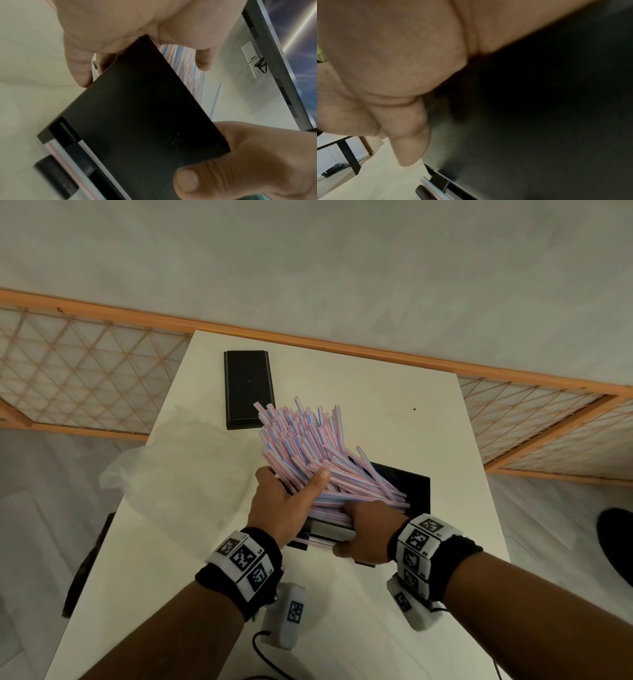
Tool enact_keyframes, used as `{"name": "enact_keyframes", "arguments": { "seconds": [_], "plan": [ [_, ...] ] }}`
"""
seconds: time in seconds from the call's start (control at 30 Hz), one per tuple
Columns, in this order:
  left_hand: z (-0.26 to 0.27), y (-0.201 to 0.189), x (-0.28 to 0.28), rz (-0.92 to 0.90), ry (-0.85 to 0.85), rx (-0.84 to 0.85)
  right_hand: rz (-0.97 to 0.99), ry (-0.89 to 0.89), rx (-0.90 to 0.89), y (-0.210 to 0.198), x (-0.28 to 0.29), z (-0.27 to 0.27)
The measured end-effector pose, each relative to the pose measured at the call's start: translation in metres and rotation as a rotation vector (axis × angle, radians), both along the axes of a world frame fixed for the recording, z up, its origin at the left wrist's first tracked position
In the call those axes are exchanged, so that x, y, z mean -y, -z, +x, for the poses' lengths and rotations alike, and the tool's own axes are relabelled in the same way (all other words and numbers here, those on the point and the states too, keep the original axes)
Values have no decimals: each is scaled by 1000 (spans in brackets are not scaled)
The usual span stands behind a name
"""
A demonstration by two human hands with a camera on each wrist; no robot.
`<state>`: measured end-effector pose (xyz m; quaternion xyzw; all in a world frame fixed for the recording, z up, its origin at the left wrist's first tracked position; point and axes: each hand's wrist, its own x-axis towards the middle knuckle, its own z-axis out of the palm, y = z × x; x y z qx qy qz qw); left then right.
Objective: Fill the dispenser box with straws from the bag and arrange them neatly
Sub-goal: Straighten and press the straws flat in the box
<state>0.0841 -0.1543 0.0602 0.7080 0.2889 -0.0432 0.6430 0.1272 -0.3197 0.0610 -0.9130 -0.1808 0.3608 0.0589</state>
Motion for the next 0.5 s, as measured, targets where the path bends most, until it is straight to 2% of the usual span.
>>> {"name": "enact_keyframes", "arguments": {
  "seconds": [0.17, 0.37, 0.5],
  "plan": [
    [0, -1, 0, -9, 3, 27, -2, -29, 25, 3, 5, 4],
    [-2, -3, 4, -46, -27, 42, 147, -42, 29, 1, 0, -4],
    [-4, 0, 3, -49, -17, 36, 136, -123, 133, -10, 3, -9]
  ]
}}
